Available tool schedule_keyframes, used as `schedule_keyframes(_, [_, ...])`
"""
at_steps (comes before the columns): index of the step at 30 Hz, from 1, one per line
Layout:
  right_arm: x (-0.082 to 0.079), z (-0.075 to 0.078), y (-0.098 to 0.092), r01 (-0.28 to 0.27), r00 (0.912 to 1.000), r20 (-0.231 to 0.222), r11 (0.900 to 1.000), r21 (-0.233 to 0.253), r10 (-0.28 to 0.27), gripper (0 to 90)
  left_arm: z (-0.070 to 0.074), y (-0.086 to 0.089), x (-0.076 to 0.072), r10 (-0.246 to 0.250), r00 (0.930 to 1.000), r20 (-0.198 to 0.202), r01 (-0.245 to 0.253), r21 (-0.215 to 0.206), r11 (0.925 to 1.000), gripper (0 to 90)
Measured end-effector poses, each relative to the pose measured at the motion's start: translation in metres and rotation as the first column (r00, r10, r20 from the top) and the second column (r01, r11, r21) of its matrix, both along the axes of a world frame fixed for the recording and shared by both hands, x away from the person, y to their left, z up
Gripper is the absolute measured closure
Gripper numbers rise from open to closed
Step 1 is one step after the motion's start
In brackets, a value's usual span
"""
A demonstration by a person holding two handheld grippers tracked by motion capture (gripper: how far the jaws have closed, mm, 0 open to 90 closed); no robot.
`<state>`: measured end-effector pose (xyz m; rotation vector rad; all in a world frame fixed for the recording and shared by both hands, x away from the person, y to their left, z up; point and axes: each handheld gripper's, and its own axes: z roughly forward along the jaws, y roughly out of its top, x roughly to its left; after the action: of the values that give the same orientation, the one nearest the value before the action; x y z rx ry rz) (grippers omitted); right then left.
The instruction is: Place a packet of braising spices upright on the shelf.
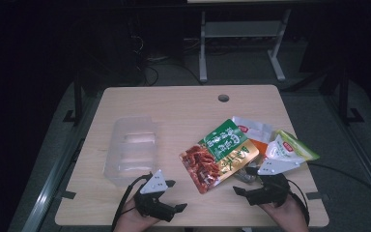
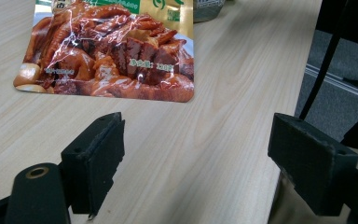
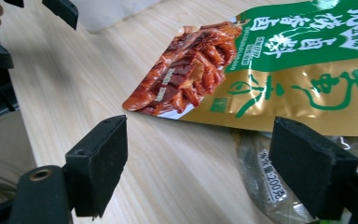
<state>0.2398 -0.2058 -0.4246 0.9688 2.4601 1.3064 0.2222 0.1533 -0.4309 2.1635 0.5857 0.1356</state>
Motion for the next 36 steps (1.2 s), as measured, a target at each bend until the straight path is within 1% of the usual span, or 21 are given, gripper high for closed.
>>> schedule_keyframes(5, [0.001,-0.002,-0.002,0.003,1.0000,-0.002,1.000,-0.002,-0.003,18.8,-0.001,-0.001,0.000,-0.002,1.0000,-0.002,0.002,0.004,1.0000,17.7])
schedule_keyframes(9, [0.001,-0.001,-0.002,0.007,1.0000,-0.001,1.000,0.004,-0.007,18.5,0.000,-0.001,-0.002,-0.004,1.0000,0.004,0.004,0.002,1.0000,17.7])
schedule_keyframes(12, [0.001,0.000,0.000,0.014,0.9999,-0.003,1.000,-0.004,-0.014,18.0,0.001,-0.001,-0.003,-0.011,0.9999,0.009,0.011,0.008,0.9999,17.8])
schedule_keyframes(13, [0.001,0.001,0.001,0.017,0.9998,-0.006,1.000,-0.010,-0.017,18.0,0.001,-0.001,-0.003,-0.010,0.9999,0.011,0.010,0.004,0.9999,17.8])
schedule_keyframes(15, [0.001,0.001,0.002,0.020,0.9998,-0.001,1.000,-0.017,-0.020,18.0,0.002,-0.001,-0.002,-0.014,0.9996,0.022,0.014,0.003,0.9999,17.7])
schedule_keyframes(18, [0.001,0.003,0.002,0.026,0.9997,0.002,0.999,-0.022,-0.026,18.0,0.001,-0.001,-0.003,-0.016,0.9997,0.021,0.016,0.014,0.9998,17.7])
schedule_keyframes(21, [0.003,0.004,0.002,0.031,0.9995,0.005,0.999,-0.017,-0.031,18.1,0.001,-0.002,-0.004,-0.014,0.9997,0.020,0.014,0.006,0.9999,17.8])
schedule_keyframes(24, [0.003,0.007,0.003,0.038,0.9993,0.009,0.999,-0.024,-0.037,18.6,0.002,-0.002,-0.005,-0.014,0.9996,0.026,0.014,0.011,0.9998,17.8])
schedule_keyframes(25, [0.004,0.008,0.003,0.037,0.9992,0.017,0.999,-0.032,-0.036,19.0,0.002,-0.002,-0.005,-0.014,0.9995,0.027,0.014,0.010,0.9999,17.8])
schedule_keyframes(26, [0.005,0.009,0.003,0.042,0.9990,0.013,0.998,-0.039,-0.042,18.9,0.003,-0.002,-0.005,-0.015,0.9994,0.030,0.015,0.013,0.9998,17.8])
schedule_keyframes(28, [0.007,0.013,0.003,0.056,0.9982,0.024,0.997,-0.051,-0.055,19.1,0.003,-0.002,-0.004,-0.012,0.9996,0.027,0.012,0.011,0.9999,17.8])
schedule_keyframes(30, [0.012,0.018,0.002,0.060,0.9979,0.027,0.996,-0.062,-0.059,19.7,0.002,-0.001,-0.003,-0.016,0.9995,0.027,0.016,0.016,0.9997,17.8])
schedule_keyframes(34, [0.018,0.024,0.001,0.072,0.9972,0.026,0.996,-0.061,-0.071,20.0,0.003,0.000,-0.003,-0.010,0.9996,0.027,0.010,0.008,0.9999,17.8])
schedule_keyframes(36, [0.024,0.031,0.001,0.077,0.9966,0.035,0.994,-0.078,-0.074,20.1,0.003,0.000,-0.003,-0.009,0.9996,0.027,0.009,0.007,0.9999,17.8])
